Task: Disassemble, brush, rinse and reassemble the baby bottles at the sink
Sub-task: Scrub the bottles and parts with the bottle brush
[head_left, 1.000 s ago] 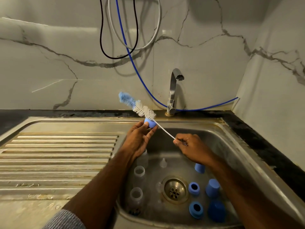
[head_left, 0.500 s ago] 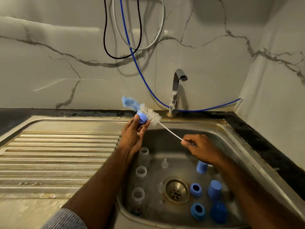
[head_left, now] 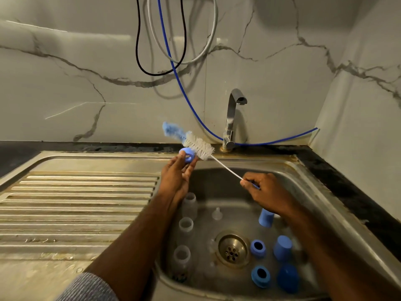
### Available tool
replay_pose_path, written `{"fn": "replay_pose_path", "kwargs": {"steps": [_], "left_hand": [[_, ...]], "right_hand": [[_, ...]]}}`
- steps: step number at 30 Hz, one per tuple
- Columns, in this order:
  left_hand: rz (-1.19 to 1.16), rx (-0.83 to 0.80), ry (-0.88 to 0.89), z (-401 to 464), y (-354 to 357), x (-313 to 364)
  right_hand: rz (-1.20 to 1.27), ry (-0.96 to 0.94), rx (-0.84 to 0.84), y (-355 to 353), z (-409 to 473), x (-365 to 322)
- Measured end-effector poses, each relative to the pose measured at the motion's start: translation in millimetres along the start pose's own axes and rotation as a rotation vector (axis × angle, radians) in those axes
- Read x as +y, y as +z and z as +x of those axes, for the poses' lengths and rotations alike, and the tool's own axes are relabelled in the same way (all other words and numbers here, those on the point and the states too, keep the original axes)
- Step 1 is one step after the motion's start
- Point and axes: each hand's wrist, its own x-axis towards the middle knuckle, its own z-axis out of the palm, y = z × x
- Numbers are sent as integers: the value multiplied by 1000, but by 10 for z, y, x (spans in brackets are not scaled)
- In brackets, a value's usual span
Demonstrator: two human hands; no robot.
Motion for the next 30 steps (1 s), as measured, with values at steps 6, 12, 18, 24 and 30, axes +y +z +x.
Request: {"fn": "replay_pose_path", "kwargs": {"steps": [6, 12, 18, 24, 30], "left_hand": [[142, 0, -55, -58, -26, -95], [143, -57, -44, -55, 26, -2], [111, -161, -188, -166, 75, -37], [31, -129, -112, -92, 26, 1], [266, -148, -60, -126, 28, -44]], "right_hand": [[18, -52, -22, 148, 23, -193], [68, -11, -15, 13, -6, -69], [63, 1, -33, 132, 35, -146], [116, 37, -63, 85, 8, -117], [106, 51, -80, 142, 11, -147]]}}
